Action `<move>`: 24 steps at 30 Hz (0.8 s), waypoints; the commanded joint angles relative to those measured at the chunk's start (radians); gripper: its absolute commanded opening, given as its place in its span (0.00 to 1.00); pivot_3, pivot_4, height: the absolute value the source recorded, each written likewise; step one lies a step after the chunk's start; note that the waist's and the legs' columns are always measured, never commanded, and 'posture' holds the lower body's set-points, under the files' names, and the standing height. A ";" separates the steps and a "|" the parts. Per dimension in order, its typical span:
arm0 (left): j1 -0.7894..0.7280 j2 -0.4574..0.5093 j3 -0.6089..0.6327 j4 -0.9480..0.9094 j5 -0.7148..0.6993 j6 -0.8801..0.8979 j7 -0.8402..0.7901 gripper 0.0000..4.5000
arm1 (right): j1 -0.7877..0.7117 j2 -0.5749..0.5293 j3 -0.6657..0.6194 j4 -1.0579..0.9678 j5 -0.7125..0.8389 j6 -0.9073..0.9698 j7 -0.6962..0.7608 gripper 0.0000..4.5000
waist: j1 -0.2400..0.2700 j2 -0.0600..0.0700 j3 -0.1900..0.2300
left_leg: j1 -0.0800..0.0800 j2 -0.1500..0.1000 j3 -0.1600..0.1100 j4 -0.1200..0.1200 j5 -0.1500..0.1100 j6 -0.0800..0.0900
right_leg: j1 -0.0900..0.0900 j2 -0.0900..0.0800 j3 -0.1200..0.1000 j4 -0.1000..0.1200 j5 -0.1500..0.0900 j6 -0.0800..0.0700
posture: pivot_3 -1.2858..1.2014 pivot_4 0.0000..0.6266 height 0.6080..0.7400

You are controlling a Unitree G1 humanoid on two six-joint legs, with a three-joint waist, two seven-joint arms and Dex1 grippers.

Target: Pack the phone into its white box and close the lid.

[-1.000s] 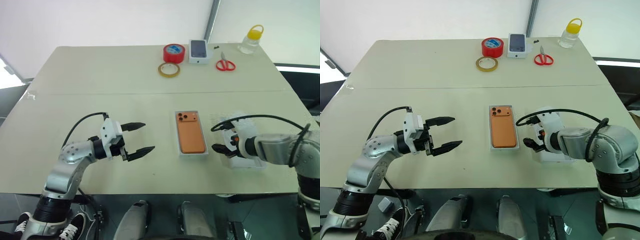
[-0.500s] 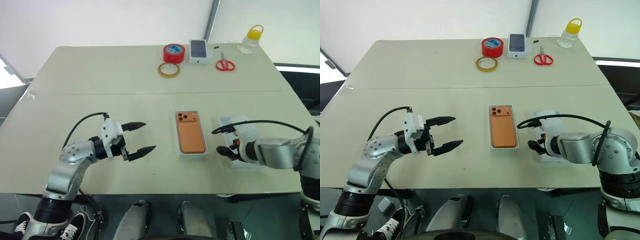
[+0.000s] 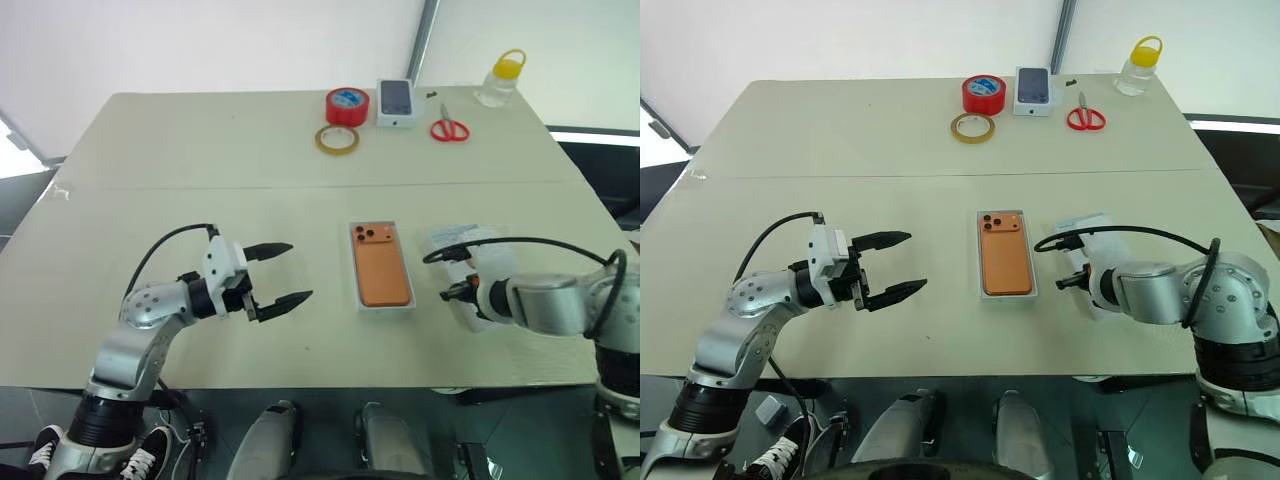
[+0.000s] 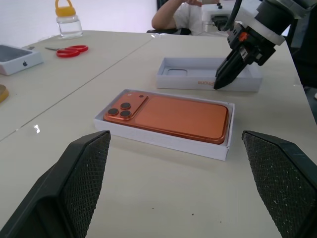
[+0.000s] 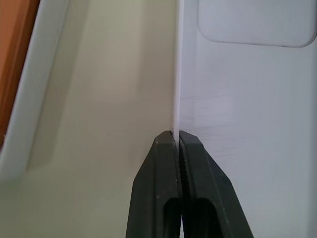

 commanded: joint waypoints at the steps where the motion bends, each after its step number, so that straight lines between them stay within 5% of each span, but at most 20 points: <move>1: -0.007 -0.001 -0.001 -0.017 0.002 -0.019 0.003 1.00 | -0.075 0.018 -0.015 -0.006 -0.105 -0.073 0.045 0.01 | 0.001 0.001 0.001 | 0.000 0.000 0.000 0.000 0.000 0.000 | 0.000 0.000 0.000 0.000 0.000 0.000 | 0.52 0.24 1.00; 5: -0.017 -0.003 0.004 -0.010 0.002 -0.017 0.006 1.00 | -0.120 -0.004 0.077 0.007 -0.355 -0.284 0.228 0.01 | 0.002 0.001 0.001 | 0.000 0.000 0.000 0.000 0.000 0.000 | 0.000 0.000 0.000 0.000 0.000 0.000 | 0.52 0.24 1.00; 12: -0.035 -0.020 0.016 0.000 -0.002 -0.006 0.034 1.00 | -0.180 0.218 0.040 0.107 -0.498 -0.603 0.480 0.01 | -0.004 0.002 0.002 | 0.000 0.000 0.000 -0.001 0.000 0.000 | -0.001 0.001 0.000 0.000 0.000 0.000 | 0.52 0.24 1.00; 16: -0.039 -0.023 0.022 -0.003 -0.004 0.001 0.045 1.00 | -0.197 0.386 -0.080 0.081 -0.343 -0.668 0.567 0.01 | -0.002 0.002 0.002 | 0.000 0.001 -0.001 -0.001 0.000 0.000 | -0.002 0.002 0.001 0.001 0.000 0.000 | 0.52 0.24 1.00; 24: -0.059 -0.030 0.061 0.015 -0.025 0.037 0.098 1.00 | -0.109 0.497 -0.156 0.064 0.094 -0.561 0.486 0.01 | 0.001 0.003 0.003 | 0.000 0.000 -0.001 -0.001 0.000 0.000 | -0.001 0.001 0.001 0.001 0.000 0.000 | 0.52 0.24 1.00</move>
